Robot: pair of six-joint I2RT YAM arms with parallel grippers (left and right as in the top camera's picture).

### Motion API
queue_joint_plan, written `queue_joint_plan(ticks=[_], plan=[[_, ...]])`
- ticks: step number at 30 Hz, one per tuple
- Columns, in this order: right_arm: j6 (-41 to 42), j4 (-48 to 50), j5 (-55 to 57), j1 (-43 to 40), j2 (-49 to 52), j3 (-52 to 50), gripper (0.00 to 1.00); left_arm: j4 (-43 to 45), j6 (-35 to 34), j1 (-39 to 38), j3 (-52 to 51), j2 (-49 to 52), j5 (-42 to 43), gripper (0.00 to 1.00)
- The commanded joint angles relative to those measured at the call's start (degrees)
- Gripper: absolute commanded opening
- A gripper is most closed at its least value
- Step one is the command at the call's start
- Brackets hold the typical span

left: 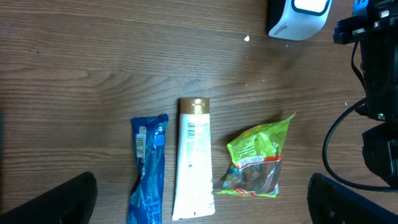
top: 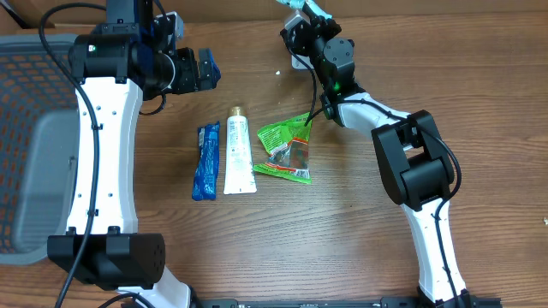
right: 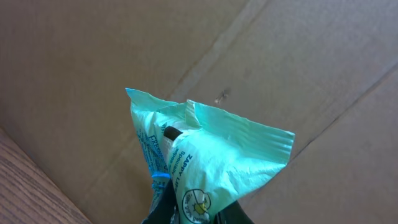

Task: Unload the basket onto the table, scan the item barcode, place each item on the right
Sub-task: 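Hold the wipes pack in front of the scanner with the right gripper, then carry the wipes pack to the right and release it on the table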

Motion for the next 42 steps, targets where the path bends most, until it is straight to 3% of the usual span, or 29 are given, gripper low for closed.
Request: queue_joint_plan(ticks=[1, 8, 13, 14, 18, 20, 23, 26, 30, 36, 42], plan=[[-0.63, 0.98, 0.55, 0.66, -1.31, 2.08, 0.04, 0.04, -0.79, -0.37, -0.11, 0.5, 0.48, 1.0], [-0.61, -4.72, 2.56, 1.51, -8.5, 1.97, 0.04, 0.04, -0.79, -0.37, -0.11, 0.5, 0.48, 1.0], [-0.48, -21.73, 8.5, 4.74, -16.65, 1.97, 0.04, 0.04, -0.79, -0.37, -0.11, 0.5, 0.48, 1.0], [0.72, -29.22, 8.55, 5.9, -19.45, 1.99, 0.04, 0.04, -0.79, -0.37, -0.11, 0.5, 0.48, 1.0], [12.11, -52.68, 8.37, 8.57, -27.56, 1.99, 0.04, 0.04, -0.79, -0.37, -0.11, 0.5, 0.48, 1.0], [26.99, -68.06, 4.59, 7.78, -32.81, 1.99, 0.04, 0.04, -0.79, -0.37, -0.11, 0.5, 0.48, 1.0], [39.52, -81.31, -5.64, 4.7, -36.65, 1.99, 0.04, 0.04, -0.79, -0.37, -0.11, 0.5, 0.48, 1.0], [46.29, -93.26, -18.27, -0.26, -38.42, 1.99, 0.04, 0.04, -0.79, -0.37, -0.11, 0.5, 0.48, 1.0], [52.52, -106.88, -21.29, -8.7, -38.21, 1.25, 0.05, 0.04, -0.79, -0.37, -0.11, 0.5, 0.48, 1.0], [64.06, -108.17, -20.5, -25.05, -38.12, -9.53, 0.05, 0.04, -0.79, -0.37, -0.11, 0.5, 0.48, 1.0], [75.95, -95.27, -20.65, -38.14, -38.12, -24.92, 0.04, 0.04, -0.79, -0.37, -0.11, 0.5, 0.48, 1.0]])
